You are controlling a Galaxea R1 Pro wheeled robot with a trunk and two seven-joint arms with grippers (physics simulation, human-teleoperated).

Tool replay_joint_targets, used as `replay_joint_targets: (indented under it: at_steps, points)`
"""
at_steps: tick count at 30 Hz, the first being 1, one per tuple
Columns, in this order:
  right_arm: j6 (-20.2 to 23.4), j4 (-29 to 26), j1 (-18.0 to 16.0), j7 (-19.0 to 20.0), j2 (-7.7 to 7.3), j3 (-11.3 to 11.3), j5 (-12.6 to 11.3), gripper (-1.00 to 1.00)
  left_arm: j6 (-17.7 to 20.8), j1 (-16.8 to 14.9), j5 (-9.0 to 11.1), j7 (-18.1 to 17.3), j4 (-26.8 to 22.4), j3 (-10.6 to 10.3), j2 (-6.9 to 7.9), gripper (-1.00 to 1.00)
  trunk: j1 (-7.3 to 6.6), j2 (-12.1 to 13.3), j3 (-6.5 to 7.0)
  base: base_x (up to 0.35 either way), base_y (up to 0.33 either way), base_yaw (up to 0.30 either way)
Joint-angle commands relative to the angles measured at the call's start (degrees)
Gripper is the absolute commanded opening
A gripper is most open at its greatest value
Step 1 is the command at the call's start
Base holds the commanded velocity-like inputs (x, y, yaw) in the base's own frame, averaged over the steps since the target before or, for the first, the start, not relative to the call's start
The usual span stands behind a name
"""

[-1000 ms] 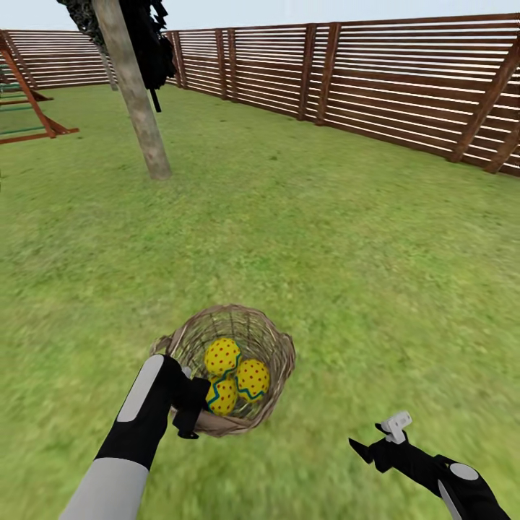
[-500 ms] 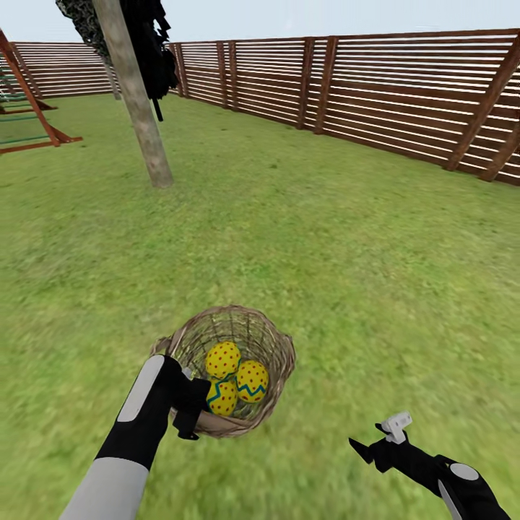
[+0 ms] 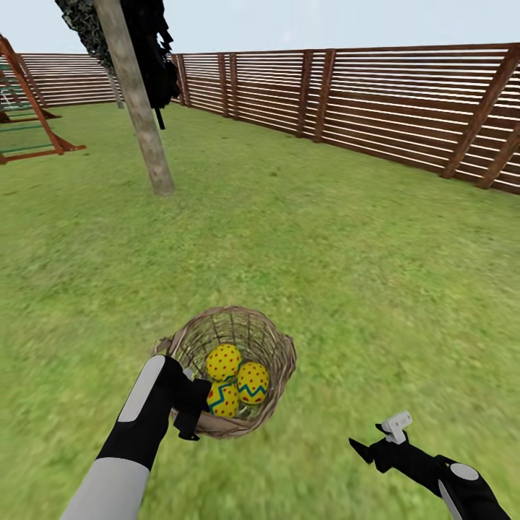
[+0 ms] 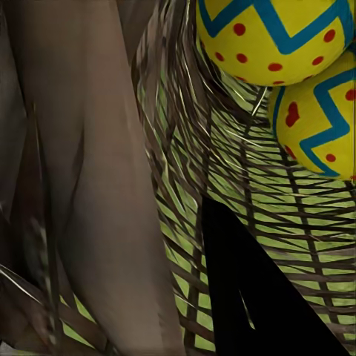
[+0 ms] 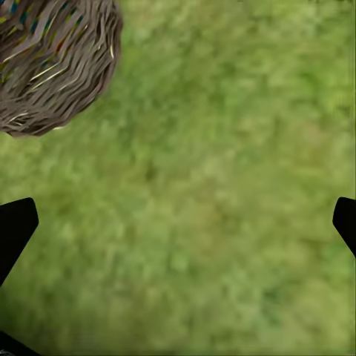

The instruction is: Take the three Easter eggs out of the wicker basket on the lawn in the garden, then place them on the lawn next to a single tree (choose any tree) so that all three eggs are next to the same tree and none are left in the basket.

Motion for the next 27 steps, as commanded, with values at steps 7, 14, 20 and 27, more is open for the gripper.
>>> replay_joint_targets:
  at_steps: [7, 14, 20, 27]
  points:
    - [0.26, -0.03, -0.02, 0.30, 0.02, -0.33, 0.25, 1.00, 0.79, -0.03, -0.26, 1.07, 0.15, -0.29, -0.07, -1.00, -1.55, 2.80, 1.86, 0.000, 0.000, 0.041]
    - [0.24, 0.78, -0.02, 0.27, 0.02, -0.40, 0.23, 1.00, 0.74, -0.03, -0.16, 2.08, 0.31, 0.03, -0.08, -1.00, -3.08, 5.61, 3.75, 0.000, 0.000, 0.061]
    - [0.17, 0.79, -0.02, 0.27, 0.02, -0.41, 0.23, 1.00, 0.74, -0.03, -0.16, 2.24, 1.89, 0.12, -0.01, -1.00, -4.40, 8.01, 5.35, 0.000, 0.000, 0.061]
    - [0.17, 0.79, -0.02, 0.27, -0.01, -0.49, 0.27, 1.00, 0.77, -0.03, -0.16, 2.66, 1.89, 0.21, 0.11, -1.00, -5.50, 10.02, 6.87, 0.000, 0.000, 0.061]
